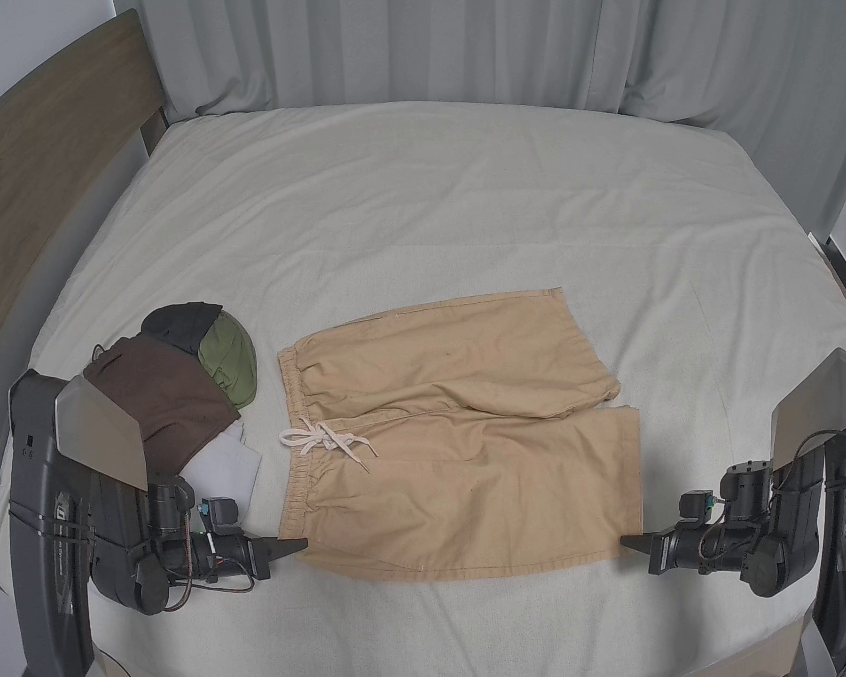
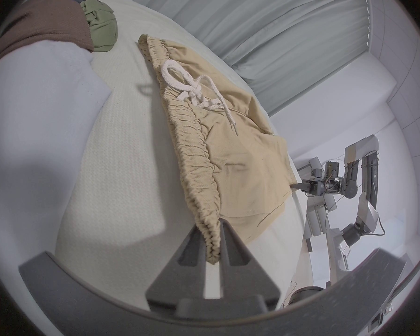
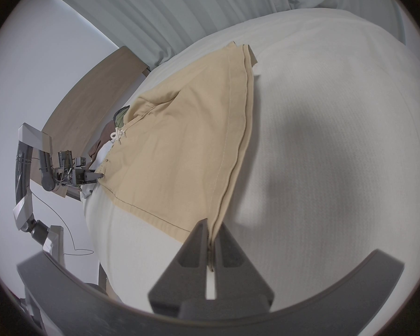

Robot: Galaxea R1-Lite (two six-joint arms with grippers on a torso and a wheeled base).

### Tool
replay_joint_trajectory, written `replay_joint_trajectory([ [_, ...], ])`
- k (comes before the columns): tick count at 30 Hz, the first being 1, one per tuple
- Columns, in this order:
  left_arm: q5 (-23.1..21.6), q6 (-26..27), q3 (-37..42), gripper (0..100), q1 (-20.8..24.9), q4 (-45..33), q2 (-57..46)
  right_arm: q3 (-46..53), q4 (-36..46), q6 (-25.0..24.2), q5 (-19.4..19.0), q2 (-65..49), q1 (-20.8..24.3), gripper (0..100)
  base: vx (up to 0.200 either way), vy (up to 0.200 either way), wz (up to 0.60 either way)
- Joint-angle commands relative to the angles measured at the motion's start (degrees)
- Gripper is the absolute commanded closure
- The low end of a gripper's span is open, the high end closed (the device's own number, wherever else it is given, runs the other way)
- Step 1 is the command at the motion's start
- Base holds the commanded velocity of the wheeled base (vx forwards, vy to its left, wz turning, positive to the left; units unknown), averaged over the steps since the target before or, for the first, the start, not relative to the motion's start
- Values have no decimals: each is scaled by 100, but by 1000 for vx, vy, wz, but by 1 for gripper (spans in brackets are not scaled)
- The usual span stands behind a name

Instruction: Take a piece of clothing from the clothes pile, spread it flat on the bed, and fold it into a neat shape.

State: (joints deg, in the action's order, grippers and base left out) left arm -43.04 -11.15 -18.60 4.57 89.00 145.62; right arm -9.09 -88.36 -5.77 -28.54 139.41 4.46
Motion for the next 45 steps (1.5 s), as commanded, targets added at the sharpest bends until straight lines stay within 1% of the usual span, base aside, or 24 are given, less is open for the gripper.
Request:
replay_joint_trajectory([
  [1,-11,43,50,100,-26,3,2,136,3,23,-3,-2,2,100,0,0,0],
  [13,-2,52,59,100,-62,3,2,364,3,58,-11,-2,11,100,0,0,0],
  [20,-2,78,287,100,-79,3,-25,540,3,67,-11,-19,55,100,0,0,0],
  [24,-11,491,480,100,-114,-6,2,593,3,67,-20,-98,64,100,0,0,0],
  [27,-11,694,603,100,-176,-6,2,698,3,67,-20,-116,90,100,0,0,0],
  [30,-11,764,674,100,-193,-6,2,769,3,76,-20,-116,108,100,0,0,0],
  [36,-90,852,893,100,-220,-6,-16,909,3,295,-29,-116,99,100,0,0,0],
  [40,-134,1203,1113,100,-246,-6,-7,909,29,313,-47,-107,99,100,0,0,0],
  [45,-204,1344,1227,100,-255,-6,-7,909,73,401,-55,-98,99,100,0,0,0],
])
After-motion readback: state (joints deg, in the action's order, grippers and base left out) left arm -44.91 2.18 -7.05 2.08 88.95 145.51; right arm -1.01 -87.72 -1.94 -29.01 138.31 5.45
